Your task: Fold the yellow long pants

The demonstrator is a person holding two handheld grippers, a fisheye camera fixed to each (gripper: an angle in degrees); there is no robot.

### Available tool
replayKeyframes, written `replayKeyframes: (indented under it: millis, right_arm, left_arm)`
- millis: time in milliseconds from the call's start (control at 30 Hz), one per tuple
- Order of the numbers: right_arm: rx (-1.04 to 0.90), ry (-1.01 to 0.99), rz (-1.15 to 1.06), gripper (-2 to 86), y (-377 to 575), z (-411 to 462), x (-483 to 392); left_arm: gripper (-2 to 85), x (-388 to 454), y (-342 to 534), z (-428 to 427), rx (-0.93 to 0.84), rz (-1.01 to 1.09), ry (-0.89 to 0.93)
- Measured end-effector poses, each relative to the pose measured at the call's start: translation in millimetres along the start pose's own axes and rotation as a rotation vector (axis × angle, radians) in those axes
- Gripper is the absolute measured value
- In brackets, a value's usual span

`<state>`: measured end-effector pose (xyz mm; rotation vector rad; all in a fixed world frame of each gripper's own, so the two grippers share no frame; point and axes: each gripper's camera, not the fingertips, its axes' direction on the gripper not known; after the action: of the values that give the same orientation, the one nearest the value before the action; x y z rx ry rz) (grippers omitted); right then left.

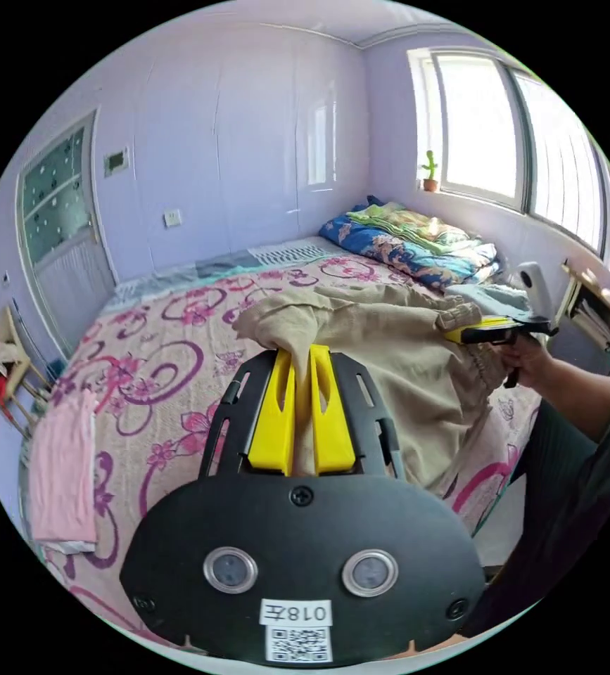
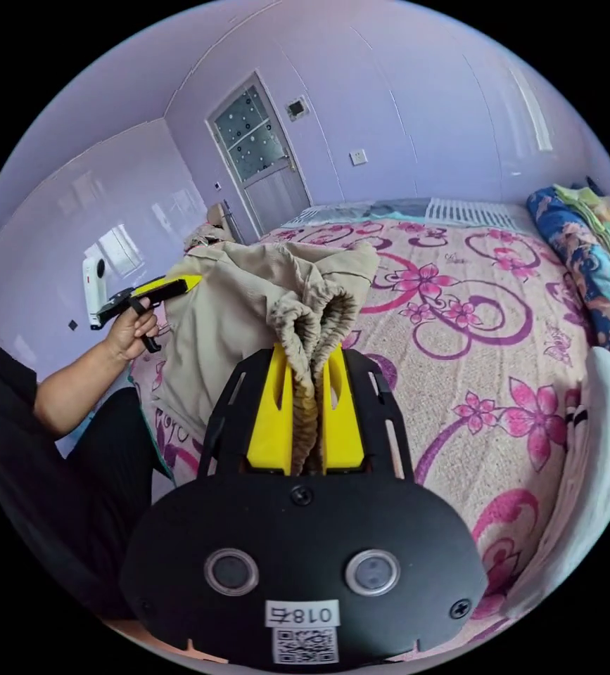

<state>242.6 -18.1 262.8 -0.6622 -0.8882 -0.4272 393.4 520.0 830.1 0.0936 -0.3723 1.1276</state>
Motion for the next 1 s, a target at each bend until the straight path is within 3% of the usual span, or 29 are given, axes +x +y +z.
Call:
replayKeyframes:
  millis: [233,433,567,633,800,867,1000]
  right_arm:
    - [0.297,0.198,-0.006,7.4,74,-104,-47]
    - [0.389,0.528,0.02,7.3,117,-236,-39]
    - [0.239,0.684,0.149,7.6,95,-278,28]
    - [0.15,0.695,0.222,7.7,82,-269,82]
    - [-0.15,0.534,0.535,9.6,90,-158,276]
    - [-0.163,0.579,0.591,12.1,118,-112,320]
    - [-0.052,0.6,0.567,16.0,123,-128,320]
  left_arm:
    - [2.6,150,-84,-81,0.208,0.2,-0.025]
    - [3.2,283,-170,-58,0.392,0.209,0.239]
    - [3.4,339,-247,47,0.247,0.067,0.511]
    - [3.5,365,-270,108,0.149,0.035,0.514]
    - [5.0,390,-277,317,-0.366,-0.204,0.47]
    - [6.7,374,-265,344,-0.424,-0.283,0.483]
    - [6.7,342,-247,313,-0.239,-0.29,0.498]
